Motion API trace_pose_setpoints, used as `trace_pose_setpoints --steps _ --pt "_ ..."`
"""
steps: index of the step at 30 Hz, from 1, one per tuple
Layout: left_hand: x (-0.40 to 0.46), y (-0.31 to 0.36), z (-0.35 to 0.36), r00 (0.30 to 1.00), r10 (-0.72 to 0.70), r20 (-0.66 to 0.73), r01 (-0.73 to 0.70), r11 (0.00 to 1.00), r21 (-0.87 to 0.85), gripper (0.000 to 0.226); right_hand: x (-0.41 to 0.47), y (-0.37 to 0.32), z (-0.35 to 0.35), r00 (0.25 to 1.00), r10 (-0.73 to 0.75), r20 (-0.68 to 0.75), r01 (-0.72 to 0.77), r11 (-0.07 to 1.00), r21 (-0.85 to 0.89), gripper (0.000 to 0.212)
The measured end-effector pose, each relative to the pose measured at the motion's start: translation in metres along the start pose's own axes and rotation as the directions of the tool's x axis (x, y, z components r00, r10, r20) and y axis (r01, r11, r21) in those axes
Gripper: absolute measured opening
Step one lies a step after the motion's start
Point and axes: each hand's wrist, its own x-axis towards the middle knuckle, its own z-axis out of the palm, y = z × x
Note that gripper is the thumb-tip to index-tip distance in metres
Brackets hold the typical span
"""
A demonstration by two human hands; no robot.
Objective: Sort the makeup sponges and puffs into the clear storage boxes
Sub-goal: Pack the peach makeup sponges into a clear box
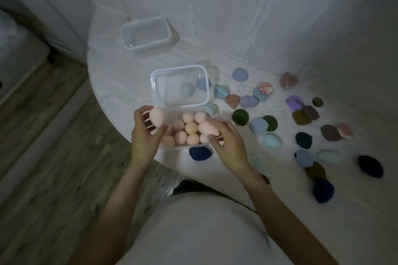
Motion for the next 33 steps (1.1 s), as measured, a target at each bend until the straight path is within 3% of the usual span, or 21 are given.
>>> trace_pose_setpoints --steps 5,9,13,18,21,24,33 --pt "0.018 -0.026 -0.020 0.998 0.007 0.063 -0.009 0.999 0.032 0.050 0.046 -0.038 0.044 0.962 -0.261 -0.086 0.233 0.940 -0.249 0.037" --pt "0.024 -0.037 -0.020 0.988 0.009 0.152 -0.007 1.000 -0.009 0.048 0.070 -0.037 0.070 0.900 -0.429 0.078 0.401 0.744 -0.535 0.040" --pt "0.025 -0.046 -0.022 0.982 0.017 0.186 -0.012 1.000 -0.027 0.047 0.073 -0.030 0.075 0.826 -0.512 0.237 0.543 0.607 -0.580 0.039" --pt "0.028 -0.051 -0.021 0.986 0.019 0.167 -0.015 1.000 -0.025 0.048 0.074 -0.028 0.079 0.828 -0.339 0.446 0.560 0.484 -0.672 0.026" --pt "0.028 -0.053 -0.023 0.988 0.010 0.151 -0.007 1.000 -0.020 0.050 0.080 -0.037 0.079 0.819 -0.343 0.460 0.572 0.419 -0.705 0.014" --pt "0.027 -0.054 -0.022 0.988 0.023 0.151 -0.016 0.999 -0.045 0.050 0.086 -0.047 0.075 0.823 -0.357 0.442 0.553 0.322 -0.769 0.014" --pt "0.028 -0.056 -0.018 0.987 0.095 0.133 -0.104 0.993 0.063 0.047 0.066 -0.032 0.078 0.852 -0.259 0.454 0.521 0.347 -0.780 0.021"
